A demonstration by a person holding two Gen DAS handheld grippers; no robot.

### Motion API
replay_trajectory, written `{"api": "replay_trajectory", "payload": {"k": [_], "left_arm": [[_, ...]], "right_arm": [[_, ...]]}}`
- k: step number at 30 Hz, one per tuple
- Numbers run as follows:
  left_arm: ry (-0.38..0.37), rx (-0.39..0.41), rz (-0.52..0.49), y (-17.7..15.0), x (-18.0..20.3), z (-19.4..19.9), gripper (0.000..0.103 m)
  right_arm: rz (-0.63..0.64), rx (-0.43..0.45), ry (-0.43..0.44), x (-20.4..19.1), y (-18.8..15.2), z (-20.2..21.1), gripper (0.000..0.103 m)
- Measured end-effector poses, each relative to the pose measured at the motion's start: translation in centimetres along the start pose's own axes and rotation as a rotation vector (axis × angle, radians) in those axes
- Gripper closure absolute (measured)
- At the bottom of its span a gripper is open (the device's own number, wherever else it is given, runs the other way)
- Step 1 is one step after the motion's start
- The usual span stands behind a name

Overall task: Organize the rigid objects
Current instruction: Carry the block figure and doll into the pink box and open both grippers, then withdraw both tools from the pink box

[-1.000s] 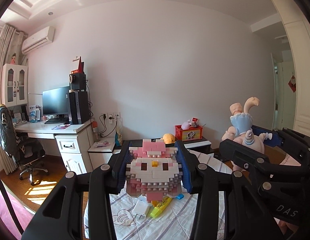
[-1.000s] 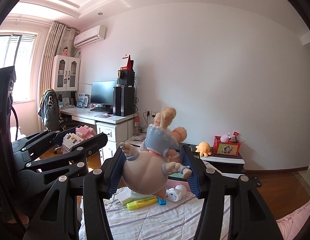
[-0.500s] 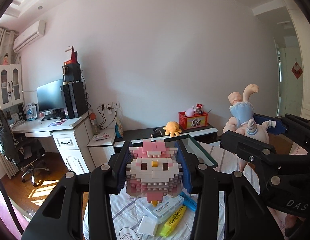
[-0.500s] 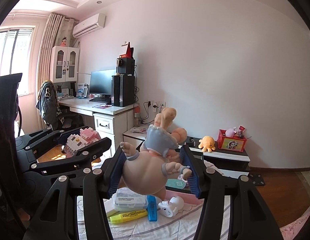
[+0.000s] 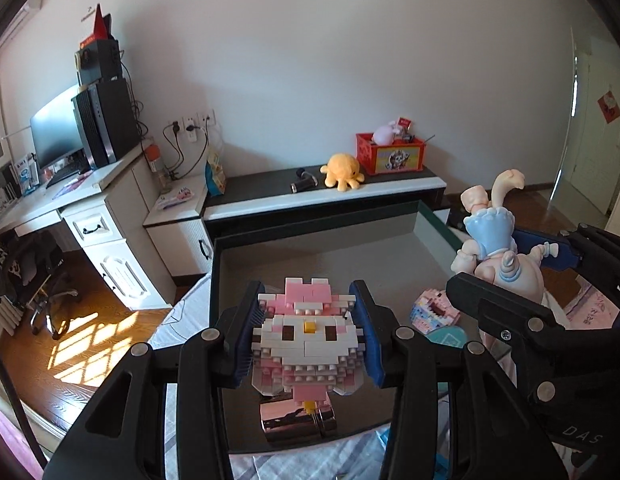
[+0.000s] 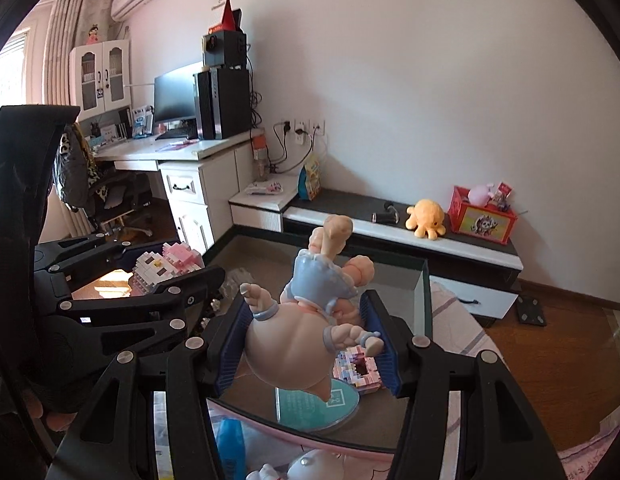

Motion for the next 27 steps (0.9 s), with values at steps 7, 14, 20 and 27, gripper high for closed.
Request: {"api": "replay_trajectory", "payload": {"k": [7,14,20,27], "left_arm": [[0.038,-0.122,0.003,-2.1,-1.1,-5.8,0.059],[0.036,-0.129,0.027,-2.7,-1.8,-6.0,0.047],[0.047,-0.066,0.064,-2.5,-2.9,-2.3,0.018],[0.077,0.115,0.086,-2.0,-2.9,7.8,0.002]], "right_arm": [[-0.023,-0.16,0.034,0.9,-3.3,-5.9,0.046],[-0.054,-0.186,0.038,1.3,-3.9,-6.5,0.045],[-0.093,-0.124,0.021,1.3,-2.7,-3.4,0.022],[-0.067,0.042,-0.016,-1.2,-1.3,5.5,0.015]]}}
Point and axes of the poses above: each gripper's, at about its wrist camera, not at the fingertips, and z roughly against the way its jaws point, x to its right, y to its top, the point moved 8 cm from there along -z, roughly the way its jaws point, and after that the axes turned 3 degrees about x, right-handed, at the moved point
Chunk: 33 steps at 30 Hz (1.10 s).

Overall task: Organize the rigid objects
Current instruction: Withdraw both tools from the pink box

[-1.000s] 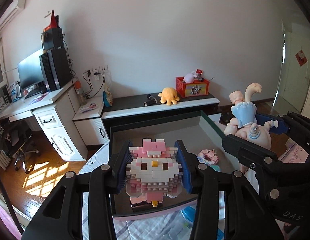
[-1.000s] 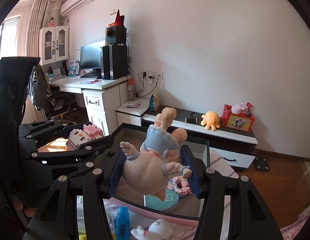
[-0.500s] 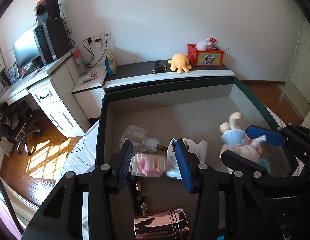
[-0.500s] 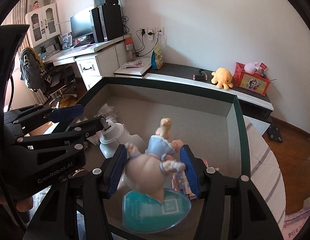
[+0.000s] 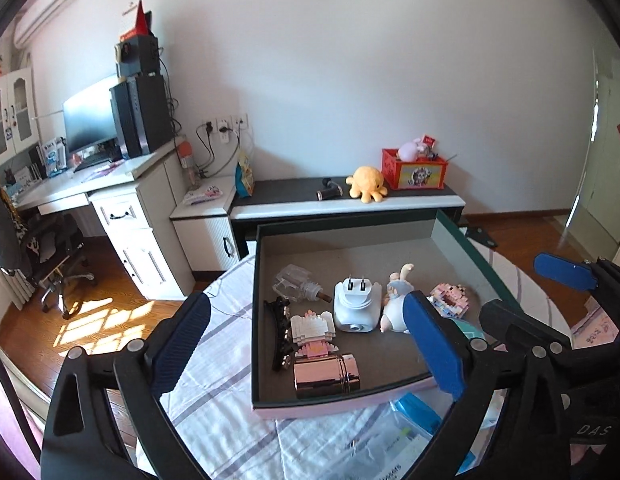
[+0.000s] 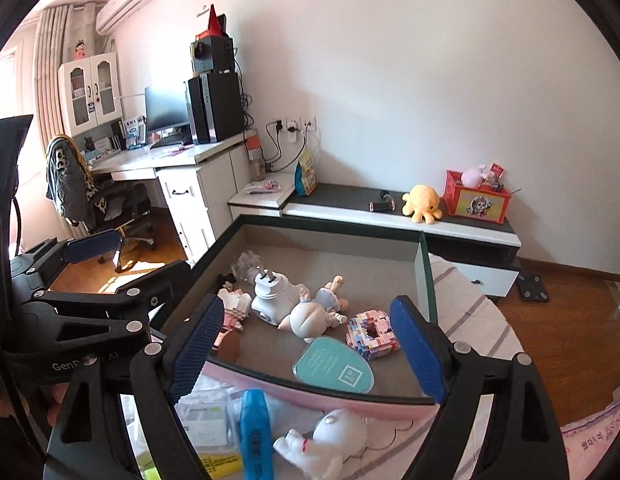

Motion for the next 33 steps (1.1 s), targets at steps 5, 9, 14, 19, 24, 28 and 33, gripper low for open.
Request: {"api": "replay_trajectory", "payload": {"k": [5,9,14,19,24,28,33], "left_arm": [[0.0,0.098,0.021,-0.5,0.0,7.8,0.0],[0.054,0.18,0.004,-1.7,0.5,13.7,0.0],[0.061,0.244,0.025,-2.9,0.8,19.8,0.0],[0.048,0.282,0.024,-3.8,1.4,23.9,0.0],[0.063,0.339,0.016,-3.9,2.2,27.3,0.0],[0.077,0.37,0.011,-3.8,2.4,29.1,0.0],[0.086,0.385,0.013,-3.9,2.3,30.4,0.0]], "right_arm": [[0.021,0.114,-0.029,-2.0,0.1,7.2,0.0],[0.024,0.195,-0.05,-3.3,-0.1,12.7,0.0],[0.044,0.271,-0.107,-4.7,-1.1,18.6,0.0],[0.045,0.314,-0.145,-5.6,-2.3,22.9,0.0],[0.031,0.346,-0.139,-6.1,-2.8,25.8,0.0],[0.036,0.37,-0.143,-6.5,-3.2,27.6,0.0],[0.041,0.389,-0.147,-7.1,-3.3,28.8,0.0]]}}
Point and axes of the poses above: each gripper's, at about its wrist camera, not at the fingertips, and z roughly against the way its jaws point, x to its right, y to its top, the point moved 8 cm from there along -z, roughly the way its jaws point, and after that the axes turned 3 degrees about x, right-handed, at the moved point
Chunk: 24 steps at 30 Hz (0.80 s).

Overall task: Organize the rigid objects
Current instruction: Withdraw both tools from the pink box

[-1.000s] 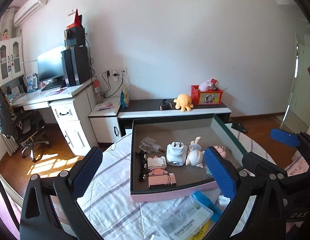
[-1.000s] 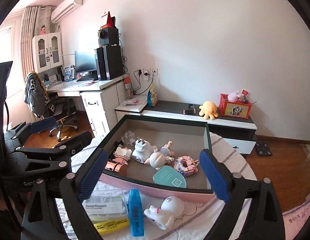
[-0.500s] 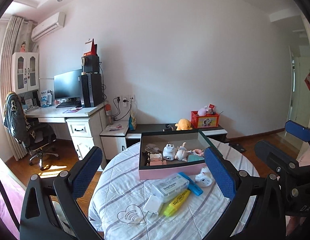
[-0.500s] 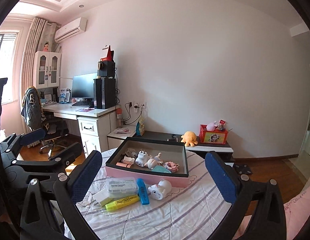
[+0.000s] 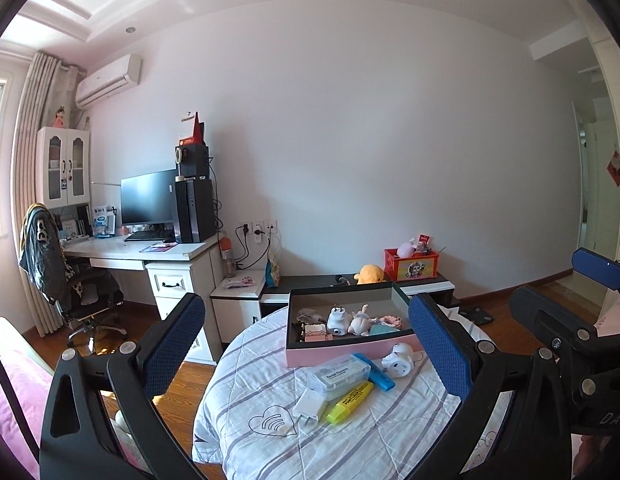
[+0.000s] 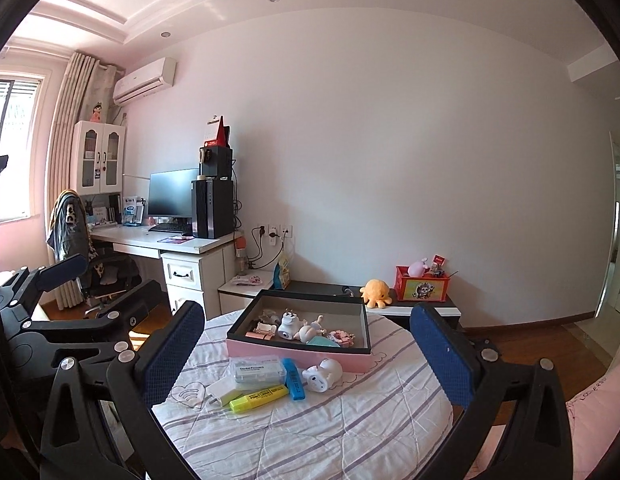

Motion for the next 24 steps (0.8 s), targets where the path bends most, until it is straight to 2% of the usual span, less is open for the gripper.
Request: {"api": "replay_trajectory", "payload": {"k": [13,19,24], "left_arm": [[0.008,0.003,-0.008,-0.3,0.3,0.3,0.0],[-0.001,-0.038,-0.016,-1.6,0.6,-1.1,0.0],[-0.024,-0.107,-0.023,-3.9,1.0,-3.7,0.0]], "right_arm": [[-0.005,-0.009,-0.005,0.1,-0.6,-0.1,0.0],[-0.015,-0.048,-0.007,0.5,-1.8,-1.6,0.0],[-0.027,-0.112,0.001,0.9,-3.9,-4.0,0.0]]}}
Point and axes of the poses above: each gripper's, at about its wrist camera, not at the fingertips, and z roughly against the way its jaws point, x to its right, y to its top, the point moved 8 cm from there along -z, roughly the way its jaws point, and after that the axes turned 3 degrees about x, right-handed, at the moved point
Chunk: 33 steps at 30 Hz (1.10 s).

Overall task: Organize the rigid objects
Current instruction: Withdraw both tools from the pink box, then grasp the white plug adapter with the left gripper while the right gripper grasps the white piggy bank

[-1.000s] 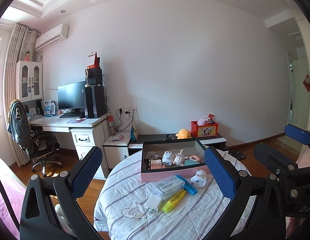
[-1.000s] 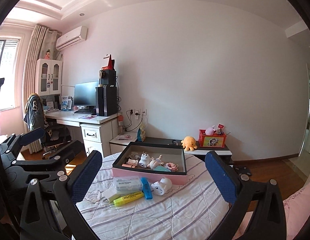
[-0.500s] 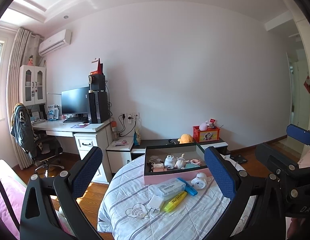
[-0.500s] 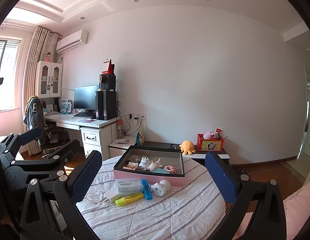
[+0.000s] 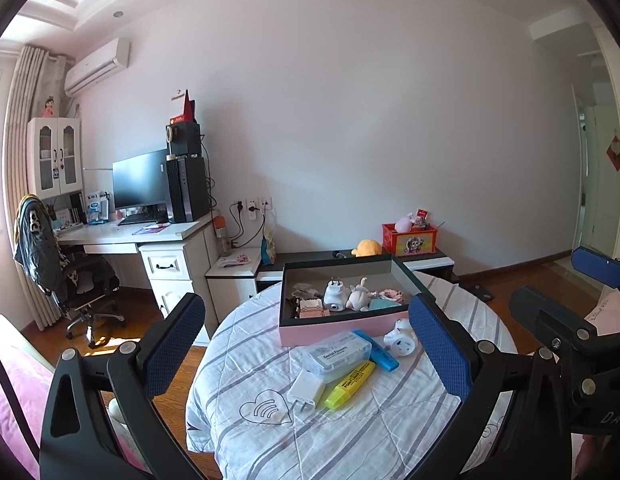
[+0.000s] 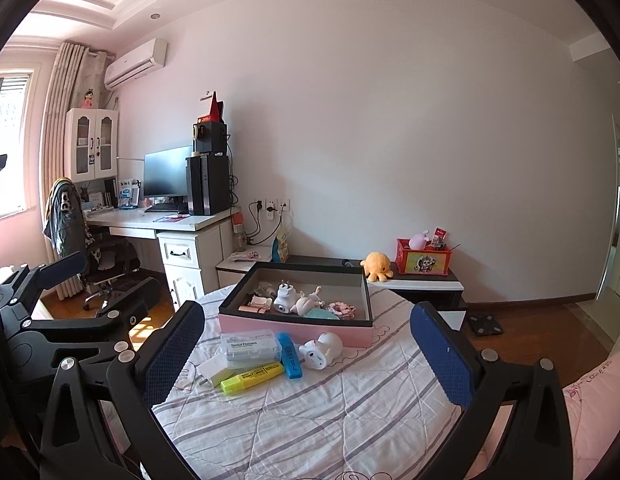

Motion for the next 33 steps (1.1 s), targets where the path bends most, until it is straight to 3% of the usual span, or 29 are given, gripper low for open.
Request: {"api": "replay_trajectory", "payload": {"k": [6,20,33], "left_arm": [[-0.044,-0.138,-0.005,-4.2,0.2,-4.4,0.0],[-0.039,-0.45,-0.016,-15.1,-2.6,-12.9,0.0],[-0.044,-0.576,0.006,-18.7,-3.4,-18.8,0.002]], "right_arm": [[-0.018,-0.118,0.017,0.6,-3.9,-4.2,0.0],[-0.082,-0.365,0.027,3.2,-12.4,-12.7,0.0],[-0.075,-0.454,0.022,3.8,-14.7,-17.1,0.0]]}}
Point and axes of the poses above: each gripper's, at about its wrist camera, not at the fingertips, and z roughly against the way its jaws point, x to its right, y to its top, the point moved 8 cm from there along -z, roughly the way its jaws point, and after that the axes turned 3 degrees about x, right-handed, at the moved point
